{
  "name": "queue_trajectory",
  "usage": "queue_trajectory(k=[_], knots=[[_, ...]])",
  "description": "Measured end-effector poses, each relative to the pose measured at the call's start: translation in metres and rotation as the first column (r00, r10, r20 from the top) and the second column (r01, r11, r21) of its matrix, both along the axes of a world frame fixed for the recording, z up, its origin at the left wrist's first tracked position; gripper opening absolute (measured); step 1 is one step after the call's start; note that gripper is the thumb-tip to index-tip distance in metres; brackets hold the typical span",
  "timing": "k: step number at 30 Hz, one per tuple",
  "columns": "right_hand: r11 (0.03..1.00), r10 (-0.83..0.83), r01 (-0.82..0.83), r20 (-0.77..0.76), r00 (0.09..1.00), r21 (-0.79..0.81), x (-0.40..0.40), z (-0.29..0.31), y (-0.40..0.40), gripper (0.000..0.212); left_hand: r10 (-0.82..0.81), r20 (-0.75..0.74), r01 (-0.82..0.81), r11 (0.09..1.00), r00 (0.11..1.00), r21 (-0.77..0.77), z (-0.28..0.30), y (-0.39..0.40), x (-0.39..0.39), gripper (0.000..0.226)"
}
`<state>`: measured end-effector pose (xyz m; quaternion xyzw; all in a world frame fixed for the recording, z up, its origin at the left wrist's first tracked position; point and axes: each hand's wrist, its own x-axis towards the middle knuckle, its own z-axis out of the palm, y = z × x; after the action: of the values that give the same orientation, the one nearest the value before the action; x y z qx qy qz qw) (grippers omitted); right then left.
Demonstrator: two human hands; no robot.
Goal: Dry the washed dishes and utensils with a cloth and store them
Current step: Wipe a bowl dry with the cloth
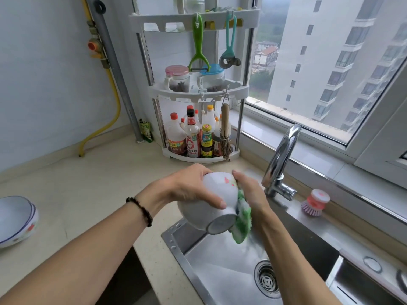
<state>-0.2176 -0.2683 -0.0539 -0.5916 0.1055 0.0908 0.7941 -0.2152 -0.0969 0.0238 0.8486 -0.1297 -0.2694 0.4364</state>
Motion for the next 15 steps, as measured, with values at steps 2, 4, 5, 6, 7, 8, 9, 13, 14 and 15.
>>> queue_trajectory(k=[2,4,5,6,7,8,9,13,14,15], knots=[[0.966,0.048,-0.018,0.113,0.992,-0.258,-0.002,0.004,0.008,0.034,-0.046,0.027,0.041,0.987,0.999,0.157,0.000,-0.006,0.004,0.034],[0.931,0.082,0.000,0.210,0.974,-0.364,-0.005,0.004,0.017,0.030,0.004,0.078,-0.019,0.982,0.997,0.186,-0.010,-0.010,0.002,0.025],[0.891,0.126,-0.001,0.246,0.961,-0.453,-0.009,0.006,0.023,0.027,0.064,0.129,-0.087,0.980,0.990,0.179,-0.017,-0.011,0.000,0.020],[0.806,0.170,0.024,0.271,0.947,-0.591,-0.013,0.004,0.031,0.031,0.124,0.198,-0.158,0.973,0.972,0.167,-0.022,-0.012,-0.002,0.012],[0.739,0.182,0.068,0.295,0.938,-0.670,-0.018,0.002,0.037,0.039,0.171,0.262,-0.215,0.965,0.950,0.149,-0.026,-0.013,-0.003,0.010],[0.732,0.170,0.097,0.319,0.932,-0.674,-0.021,-0.001,0.042,0.042,0.195,0.299,-0.239,0.964,0.934,0.119,-0.027,-0.013,-0.003,0.010],[0.781,0.107,0.119,0.320,0.941,-0.613,-0.021,-0.001,0.043,0.041,0.198,0.294,-0.231,0.970,0.935,0.081,-0.027,-0.012,-0.005,0.008],[0.982,-0.054,0.066,0.075,0.996,-0.175,-0.004,0.006,0.023,0.037,0.182,0.267,-0.189,0.982,0.946,0.000,-0.020,-0.009,-0.015,0.029],[0.979,-0.020,0.043,0.119,0.993,-0.199,-0.006,0.009,0.025,0.035,0.198,0.283,-0.204,0.979,0.939,-0.008,-0.020,-0.010,-0.015,0.027],[0.963,0.024,0.033,0.207,0.978,-0.268,-0.010,0.009,0.032,0.034,0.213,0.307,-0.220,0.975,0.928,-0.010,-0.020,-0.011,-0.014,0.023]])
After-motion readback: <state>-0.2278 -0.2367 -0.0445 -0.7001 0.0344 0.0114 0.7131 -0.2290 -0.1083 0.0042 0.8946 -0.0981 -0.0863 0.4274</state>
